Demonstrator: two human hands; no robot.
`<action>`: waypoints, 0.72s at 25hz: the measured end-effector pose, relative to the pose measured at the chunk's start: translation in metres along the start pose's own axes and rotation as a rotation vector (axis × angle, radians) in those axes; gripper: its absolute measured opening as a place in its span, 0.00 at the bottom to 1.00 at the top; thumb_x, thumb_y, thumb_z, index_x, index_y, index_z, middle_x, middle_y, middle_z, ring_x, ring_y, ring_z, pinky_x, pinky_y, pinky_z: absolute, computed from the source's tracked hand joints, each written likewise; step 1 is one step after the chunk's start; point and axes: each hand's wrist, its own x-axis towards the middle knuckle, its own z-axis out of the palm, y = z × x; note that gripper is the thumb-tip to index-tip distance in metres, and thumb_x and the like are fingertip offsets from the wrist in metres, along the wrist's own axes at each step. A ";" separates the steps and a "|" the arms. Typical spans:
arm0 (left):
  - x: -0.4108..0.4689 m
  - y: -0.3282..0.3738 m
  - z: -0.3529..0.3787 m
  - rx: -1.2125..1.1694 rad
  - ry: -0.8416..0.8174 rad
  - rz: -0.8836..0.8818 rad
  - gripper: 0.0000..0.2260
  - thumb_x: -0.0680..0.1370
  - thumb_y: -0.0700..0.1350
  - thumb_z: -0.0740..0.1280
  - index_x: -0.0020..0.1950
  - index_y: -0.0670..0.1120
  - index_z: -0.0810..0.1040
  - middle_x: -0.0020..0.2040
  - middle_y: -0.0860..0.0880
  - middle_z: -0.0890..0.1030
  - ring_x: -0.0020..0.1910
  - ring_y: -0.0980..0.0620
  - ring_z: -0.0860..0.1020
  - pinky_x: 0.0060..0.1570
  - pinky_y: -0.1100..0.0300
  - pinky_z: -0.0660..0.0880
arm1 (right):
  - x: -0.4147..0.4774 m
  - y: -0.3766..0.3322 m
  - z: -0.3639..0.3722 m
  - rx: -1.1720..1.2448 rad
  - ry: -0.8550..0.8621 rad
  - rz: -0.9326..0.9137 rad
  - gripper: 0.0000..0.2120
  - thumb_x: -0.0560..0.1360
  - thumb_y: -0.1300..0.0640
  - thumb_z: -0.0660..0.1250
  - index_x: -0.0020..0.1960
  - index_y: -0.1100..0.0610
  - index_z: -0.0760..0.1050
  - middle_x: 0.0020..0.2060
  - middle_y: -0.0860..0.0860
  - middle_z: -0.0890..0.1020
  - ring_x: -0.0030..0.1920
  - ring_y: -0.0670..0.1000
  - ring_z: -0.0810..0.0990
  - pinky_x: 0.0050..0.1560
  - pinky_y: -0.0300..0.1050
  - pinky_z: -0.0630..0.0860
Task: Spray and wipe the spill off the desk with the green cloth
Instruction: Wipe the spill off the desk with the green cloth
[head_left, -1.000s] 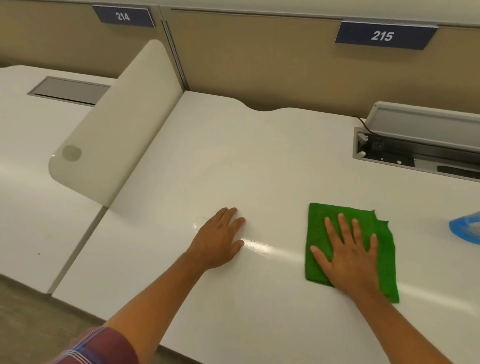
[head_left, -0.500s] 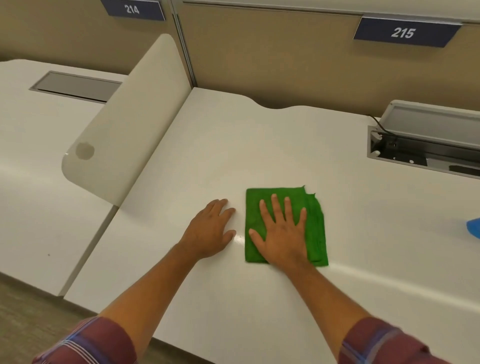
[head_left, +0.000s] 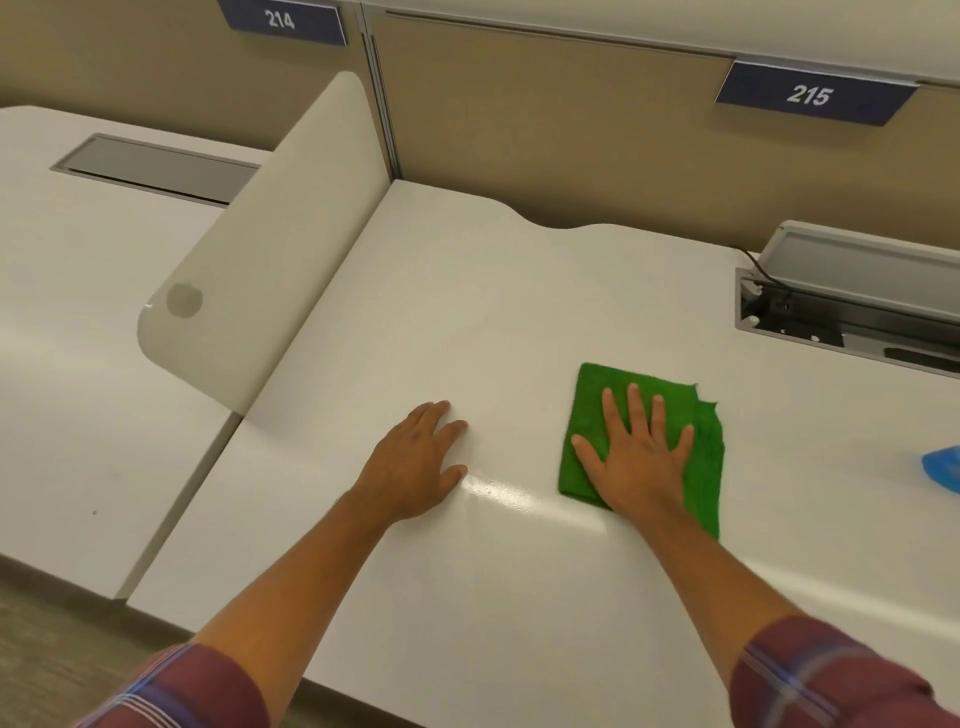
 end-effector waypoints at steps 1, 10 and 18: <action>-0.002 -0.001 0.001 -0.006 0.006 -0.007 0.27 0.78 0.57 0.68 0.75 0.48 0.72 0.78 0.42 0.68 0.77 0.40 0.67 0.68 0.46 0.74 | 0.014 -0.013 -0.005 0.009 -0.020 -0.015 0.42 0.77 0.23 0.40 0.86 0.42 0.42 0.87 0.51 0.45 0.86 0.62 0.42 0.77 0.80 0.47; -0.005 -0.015 -0.003 -0.179 -0.047 -0.040 0.32 0.77 0.53 0.69 0.80 0.47 0.66 0.81 0.47 0.65 0.80 0.46 0.63 0.76 0.46 0.66 | -0.034 -0.134 0.019 -0.010 0.005 -0.319 0.41 0.79 0.26 0.43 0.86 0.43 0.42 0.87 0.54 0.47 0.85 0.64 0.44 0.76 0.81 0.43; -0.005 -0.015 -0.010 -0.257 -0.129 -0.081 0.40 0.75 0.60 0.61 0.84 0.46 0.56 0.84 0.47 0.58 0.83 0.48 0.56 0.80 0.52 0.56 | -0.111 -0.118 0.036 0.040 0.045 -0.376 0.40 0.79 0.26 0.50 0.85 0.43 0.52 0.86 0.53 0.52 0.85 0.63 0.49 0.77 0.80 0.45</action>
